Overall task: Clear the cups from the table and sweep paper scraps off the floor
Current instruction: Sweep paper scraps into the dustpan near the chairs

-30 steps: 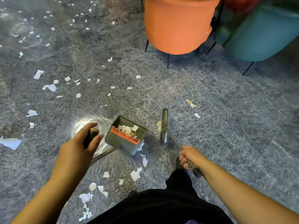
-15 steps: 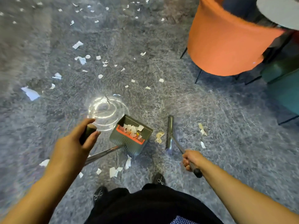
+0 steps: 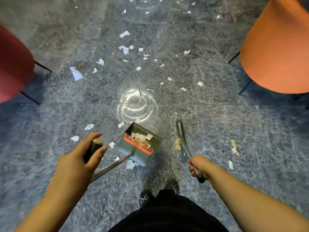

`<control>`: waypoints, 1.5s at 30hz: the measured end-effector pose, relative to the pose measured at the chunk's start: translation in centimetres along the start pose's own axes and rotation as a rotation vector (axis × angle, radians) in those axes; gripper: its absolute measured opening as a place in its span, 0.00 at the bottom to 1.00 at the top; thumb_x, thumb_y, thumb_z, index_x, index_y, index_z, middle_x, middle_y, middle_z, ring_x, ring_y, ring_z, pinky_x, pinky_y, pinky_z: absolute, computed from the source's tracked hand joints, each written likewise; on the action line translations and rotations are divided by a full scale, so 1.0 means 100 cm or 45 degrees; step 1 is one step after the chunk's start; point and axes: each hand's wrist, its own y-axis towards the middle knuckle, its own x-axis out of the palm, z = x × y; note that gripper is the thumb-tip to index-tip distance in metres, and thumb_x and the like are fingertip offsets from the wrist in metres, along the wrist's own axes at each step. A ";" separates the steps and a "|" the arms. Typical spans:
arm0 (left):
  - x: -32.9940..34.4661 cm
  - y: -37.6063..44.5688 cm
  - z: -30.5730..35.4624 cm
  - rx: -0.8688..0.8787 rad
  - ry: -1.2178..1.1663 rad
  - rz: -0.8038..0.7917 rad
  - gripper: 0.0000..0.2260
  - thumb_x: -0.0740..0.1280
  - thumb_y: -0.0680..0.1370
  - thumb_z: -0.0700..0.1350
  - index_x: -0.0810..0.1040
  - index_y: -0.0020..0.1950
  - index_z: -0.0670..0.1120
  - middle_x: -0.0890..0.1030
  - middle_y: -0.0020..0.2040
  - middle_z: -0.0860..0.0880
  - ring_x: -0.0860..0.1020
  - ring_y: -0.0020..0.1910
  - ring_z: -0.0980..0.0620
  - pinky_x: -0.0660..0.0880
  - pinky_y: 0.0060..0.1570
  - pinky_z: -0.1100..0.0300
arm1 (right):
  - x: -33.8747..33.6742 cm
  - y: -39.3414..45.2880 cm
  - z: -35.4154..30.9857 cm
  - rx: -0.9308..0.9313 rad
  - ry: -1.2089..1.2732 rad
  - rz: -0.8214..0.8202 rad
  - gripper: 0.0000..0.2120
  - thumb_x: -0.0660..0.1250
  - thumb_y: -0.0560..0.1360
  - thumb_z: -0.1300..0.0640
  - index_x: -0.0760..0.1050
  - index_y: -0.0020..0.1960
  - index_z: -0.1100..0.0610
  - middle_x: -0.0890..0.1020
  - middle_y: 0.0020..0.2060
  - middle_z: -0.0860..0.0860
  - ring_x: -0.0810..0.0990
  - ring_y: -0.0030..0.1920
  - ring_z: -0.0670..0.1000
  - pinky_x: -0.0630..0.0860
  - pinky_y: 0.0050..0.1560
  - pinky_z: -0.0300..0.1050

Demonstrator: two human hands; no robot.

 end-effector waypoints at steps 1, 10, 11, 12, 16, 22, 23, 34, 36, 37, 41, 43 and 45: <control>-0.002 -0.002 -0.004 -0.005 0.012 0.008 0.16 0.72 0.74 0.51 0.77 0.61 0.62 0.81 0.41 0.56 0.79 0.39 0.50 0.70 0.36 0.58 | 0.008 -0.002 0.001 0.003 -0.005 -0.032 0.10 0.50 0.79 0.68 0.69 0.42 0.63 0.69 0.21 0.54 0.64 0.22 0.50 0.63 0.20 0.37; -0.016 -0.022 -0.024 -0.034 0.018 0.040 0.16 0.69 0.75 0.54 0.74 0.61 0.66 0.76 0.36 0.66 0.74 0.34 0.64 0.68 0.33 0.67 | 0.057 -0.034 0.013 0.072 0.272 -0.282 0.09 0.51 0.81 0.66 0.64 0.44 0.59 0.64 0.28 0.52 0.62 0.15 0.44 0.57 0.17 0.31; -0.017 -0.023 -0.025 -0.018 0.022 0.039 0.16 0.69 0.75 0.54 0.73 0.61 0.66 0.76 0.36 0.67 0.74 0.33 0.63 0.68 0.34 0.67 | 0.056 -0.040 0.015 0.068 0.298 -0.283 0.08 0.51 0.81 0.66 0.64 0.45 0.59 0.64 0.28 0.52 0.62 0.15 0.44 0.57 0.17 0.31; -0.017 -0.024 -0.026 -0.002 0.029 0.034 0.17 0.69 0.75 0.55 0.72 0.62 0.67 0.76 0.35 0.66 0.73 0.33 0.64 0.68 0.33 0.67 | 0.055 -0.046 0.018 0.062 0.312 -0.283 0.08 0.51 0.81 0.66 0.65 0.46 0.60 0.64 0.28 0.52 0.62 0.15 0.44 0.57 0.17 0.31; -0.012 -0.025 -0.028 0.087 0.027 -0.016 0.18 0.63 0.73 0.62 0.68 0.62 0.69 0.77 0.38 0.58 0.73 0.33 0.58 0.69 0.31 0.62 | 0.031 -0.063 0.037 -0.016 0.389 -0.201 0.15 0.51 0.81 0.66 0.68 0.65 0.61 0.64 0.27 0.52 0.62 0.15 0.44 0.58 0.18 0.31; 0.011 -0.024 -0.005 0.112 -0.014 -0.045 0.16 0.63 0.73 0.61 0.71 0.61 0.67 0.77 0.39 0.63 0.74 0.36 0.65 0.68 0.33 0.65 | -0.025 -0.060 0.061 -0.135 0.427 -0.031 0.23 0.51 0.80 0.68 0.60 0.74 0.59 0.64 0.28 0.54 0.62 0.16 0.45 0.59 0.18 0.31; 0.016 -0.025 0.002 0.113 -0.017 -0.052 0.15 0.65 0.74 0.59 0.72 0.61 0.66 0.76 0.39 0.65 0.74 0.36 0.65 0.68 0.34 0.64 | -0.035 -0.058 0.063 -0.158 0.431 -0.003 0.23 0.51 0.80 0.68 0.59 0.74 0.58 0.64 0.28 0.54 0.62 0.16 0.45 0.59 0.18 0.31; 0.128 -0.050 0.110 0.101 -0.067 -0.108 0.17 0.65 0.75 0.58 0.71 0.63 0.65 0.80 0.39 0.60 0.79 0.35 0.53 0.72 0.34 0.55 | -0.221 -0.035 0.080 -0.108 0.505 0.158 0.20 0.53 0.80 0.68 0.62 0.72 0.63 0.66 0.28 0.55 0.63 0.19 0.48 0.61 0.19 0.36; 0.154 -0.055 0.133 0.079 -0.066 -0.110 0.16 0.66 0.75 0.58 0.70 0.62 0.67 0.76 0.36 0.66 0.74 0.34 0.63 0.70 0.33 0.61 | -0.257 -0.030 0.086 -0.111 0.500 0.162 0.18 0.52 0.80 0.68 0.65 0.68 0.60 0.66 0.28 0.55 0.63 0.18 0.47 0.60 0.19 0.37; 0.165 -0.057 0.144 0.071 -0.067 -0.117 0.16 0.68 0.76 0.56 0.71 0.62 0.67 0.75 0.35 0.67 0.73 0.33 0.64 0.69 0.33 0.62 | -0.273 -0.029 0.089 -0.106 0.495 0.172 0.15 0.52 0.80 0.68 0.67 0.64 0.60 0.66 0.27 0.55 0.63 0.18 0.47 0.60 0.19 0.37; 0.210 -0.066 0.182 0.056 -0.048 -0.152 0.16 0.70 0.76 0.52 0.74 0.62 0.63 0.73 0.34 0.68 0.70 0.32 0.61 0.67 0.35 0.56 | -0.329 -0.021 0.100 -0.078 0.468 0.198 0.11 0.52 0.79 0.69 0.69 0.58 0.61 0.67 0.26 0.55 0.62 0.20 0.49 0.61 0.20 0.37; 0.225 -0.070 0.199 0.054 -0.036 -0.167 0.16 0.70 0.76 0.52 0.75 0.62 0.62 0.72 0.34 0.69 0.69 0.32 0.65 0.66 0.35 0.56 | -0.346 -0.015 0.105 -0.074 0.458 0.232 0.16 0.52 0.79 0.69 0.67 0.66 0.63 0.68 0.28 0.56 0.63 0.20 0.49 0.62 0.21 0.37; 0.240 -0.074 0.214 0.065 -0.030 -0.175 0.16 0.71 0.76 0.52 0.75 0.62 0.62 0.71 0.33 0.68 0.68 0.32 0.67 0.65 0.33 0.58 | -0.361 -0.009 0.112 -0.072 0.466 0.241 0.21 0.52 0.79 0.69 0.63 0.71 0.62 0.67 0.27 0.56 0.63 0.21 0.50 0.62 0.21 0.37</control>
